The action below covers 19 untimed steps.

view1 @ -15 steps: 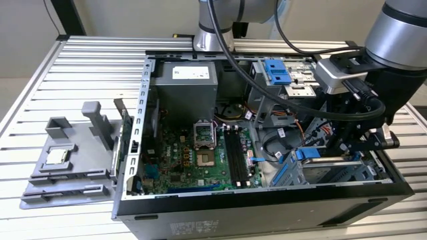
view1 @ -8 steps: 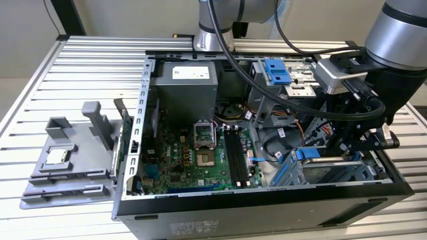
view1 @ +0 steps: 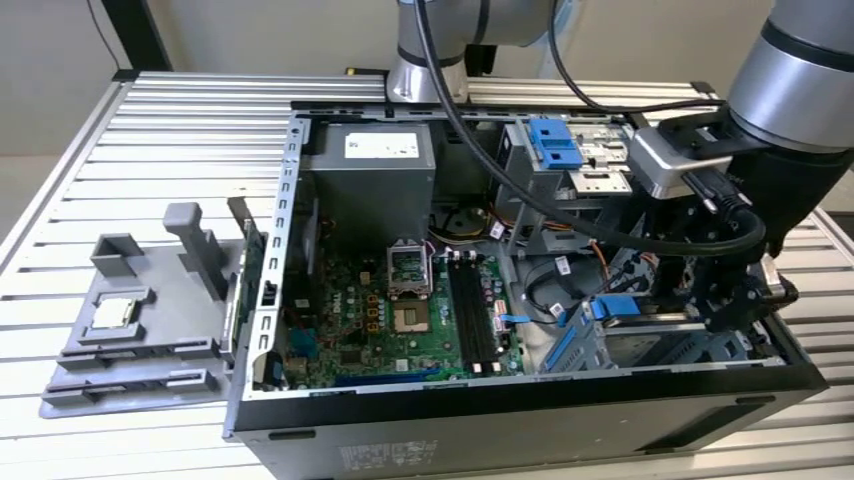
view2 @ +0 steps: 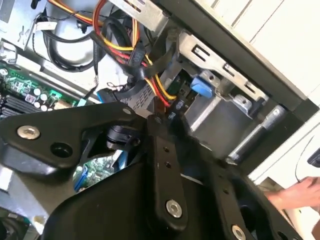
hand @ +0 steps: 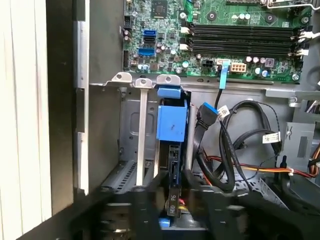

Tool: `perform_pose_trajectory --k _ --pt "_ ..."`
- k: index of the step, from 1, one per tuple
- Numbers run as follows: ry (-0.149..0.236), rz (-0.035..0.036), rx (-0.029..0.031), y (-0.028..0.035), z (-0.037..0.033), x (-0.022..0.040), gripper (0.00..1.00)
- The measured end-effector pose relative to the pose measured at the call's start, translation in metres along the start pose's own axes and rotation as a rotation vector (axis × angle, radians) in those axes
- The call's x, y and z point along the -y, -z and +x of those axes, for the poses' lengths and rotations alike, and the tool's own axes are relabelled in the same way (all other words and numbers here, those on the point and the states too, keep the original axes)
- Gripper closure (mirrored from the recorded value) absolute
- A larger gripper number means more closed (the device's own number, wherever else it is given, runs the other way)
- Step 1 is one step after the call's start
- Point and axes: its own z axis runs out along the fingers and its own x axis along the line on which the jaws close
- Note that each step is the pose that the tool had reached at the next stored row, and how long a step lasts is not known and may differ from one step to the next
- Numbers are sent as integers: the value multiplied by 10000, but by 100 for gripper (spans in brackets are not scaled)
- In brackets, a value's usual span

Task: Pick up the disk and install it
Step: 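Insert the first disk wire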

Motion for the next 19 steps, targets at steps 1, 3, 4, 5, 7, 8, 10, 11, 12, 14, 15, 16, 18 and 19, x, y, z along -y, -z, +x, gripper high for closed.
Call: perform_pose_trajectory --k 1,3,4,5,7,8,10,11,12,14,15,16,18,19 --pt "0 -2 -12 24 4 0 0" --pt "-4 -9 -25 83 10 1 0" --pt "-3 -14 -31 118 14 3 0" --pt "-3 -21 -29 154 18 4 0" --pt "-2 -31 -30 230 25 8 0" --pt "-1 -34 -31 272 29 11 0" --pt "0 -37 -32 328 34 14 0" --pt "-1 -37 -29 330 35 14 0" --pt "0 -37 -25 329 34 14 0" --pt "-1 -37 -25 329 34 14 0" --pt "-1 -36 -25 329 34 14 0" --pt "-1 -37 -25 329 34 14 0" --pt "-1 -36 -21 322 33 14 0" --pt "-1 -36 -21 312 33 13 0"
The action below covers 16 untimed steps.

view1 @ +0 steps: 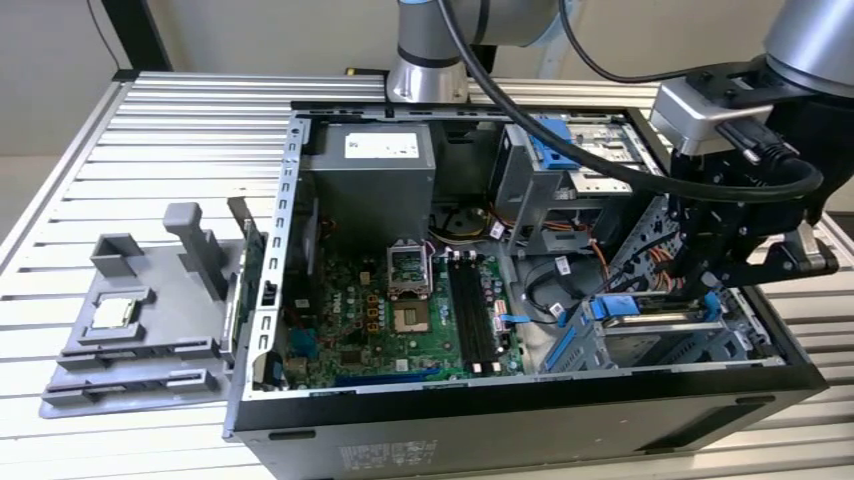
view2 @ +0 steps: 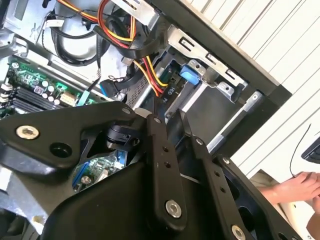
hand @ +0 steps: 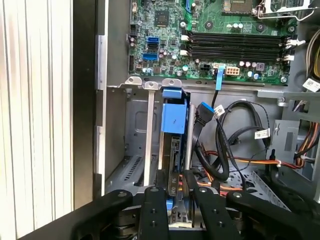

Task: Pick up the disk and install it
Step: 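Insert the first disk wire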

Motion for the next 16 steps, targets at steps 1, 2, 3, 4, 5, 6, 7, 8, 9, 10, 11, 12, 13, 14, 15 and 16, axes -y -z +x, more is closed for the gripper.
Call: perform_pose_trajectory --k 1,2,3,4,5,6,7,8,9,10,11,12,13,14,15,16 --pt "0 0 -1 -16 -1 -1 0" --pt "0 0 -2 -34 -3 -2 0" --pt "0 0 3 -52 -5 -3 0" --pt "0 0 8 -71 -7 -3 0" --pt "0 0 11 -85 -8 -4 0" --pt "0 0 13 -102 -10 -5 0" --pt "-1 1 16 -110 -11 -5 0" --pt "-1 1 21 -109 -10 -5 0" --pt "-1 -1 32 -106 -10 -5 0" --pt "-3 1 55 -96 -9 -5 0" --pt "-5 2 77 -83 -8 -4 0" --pt "-5 2 87 -62 -6 -3 0" --pt "-5 2 87 -49 -5 -3 0" --pt "-5 2 92 -51 -6 -3 0" --pt "-5 2 93 -54 -10 -3 0" --pt "-5 2 91 -60 -13 -3 100"
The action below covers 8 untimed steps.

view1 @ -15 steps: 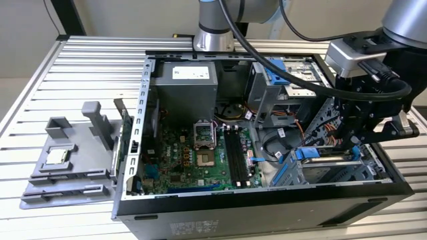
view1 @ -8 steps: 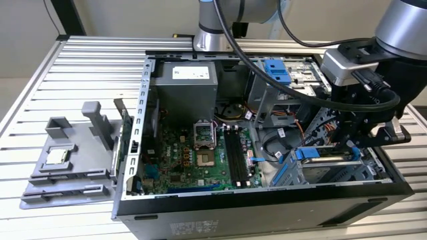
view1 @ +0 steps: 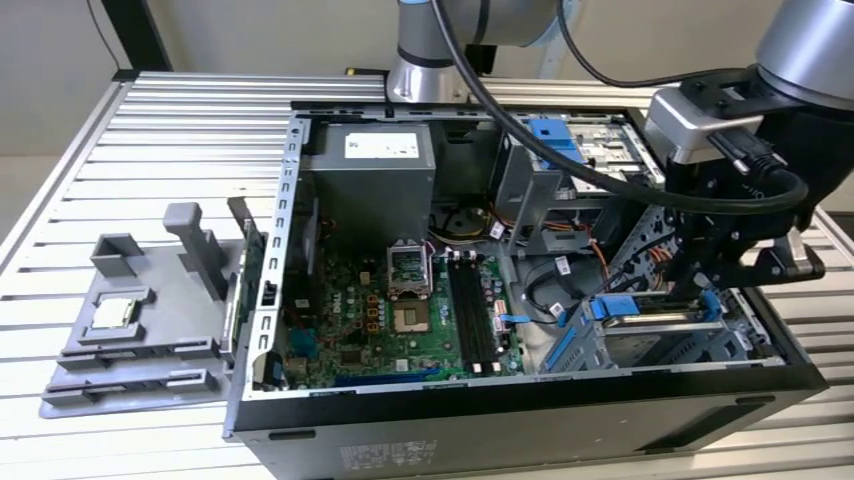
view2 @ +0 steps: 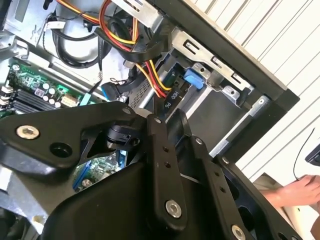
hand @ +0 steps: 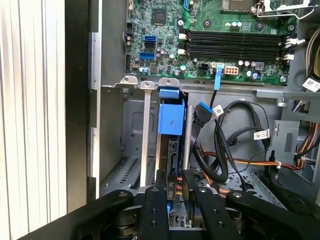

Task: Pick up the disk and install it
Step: 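Insert the first disk wire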

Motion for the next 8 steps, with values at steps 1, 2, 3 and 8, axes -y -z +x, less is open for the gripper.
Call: perform_pose_trajectory --k 1,2,3,8 --pt "0 0 0 -7 -5 0 100" --pt "0 0 -2 -11 -10 0 100" --pt "0 0 -3 -13 -13 0 100" --pt "0 -1 -9 -81 -20 -4 100"
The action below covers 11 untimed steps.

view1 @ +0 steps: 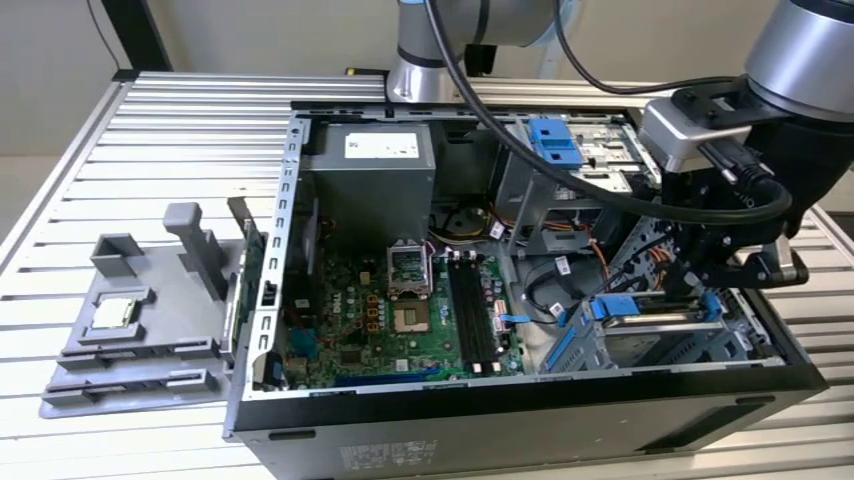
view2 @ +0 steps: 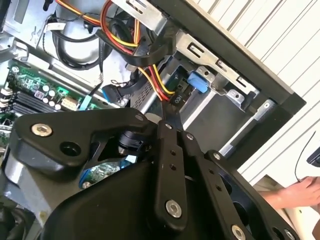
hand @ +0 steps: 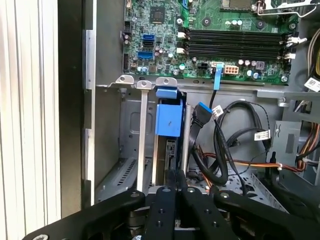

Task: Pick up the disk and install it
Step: 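Insert the first disk wire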

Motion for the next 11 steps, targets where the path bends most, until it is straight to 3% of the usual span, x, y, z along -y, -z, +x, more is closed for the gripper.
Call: perform_pose_trajectory --k 3,6,9,11 --pt "-1 -1 -11 -34 -2 -2 100" --pt "-4 1 40 -39 -3 -3 100" --pt "-7 8 144 24 1 2 100" --pt "-6 6 134 107 9 6 100"
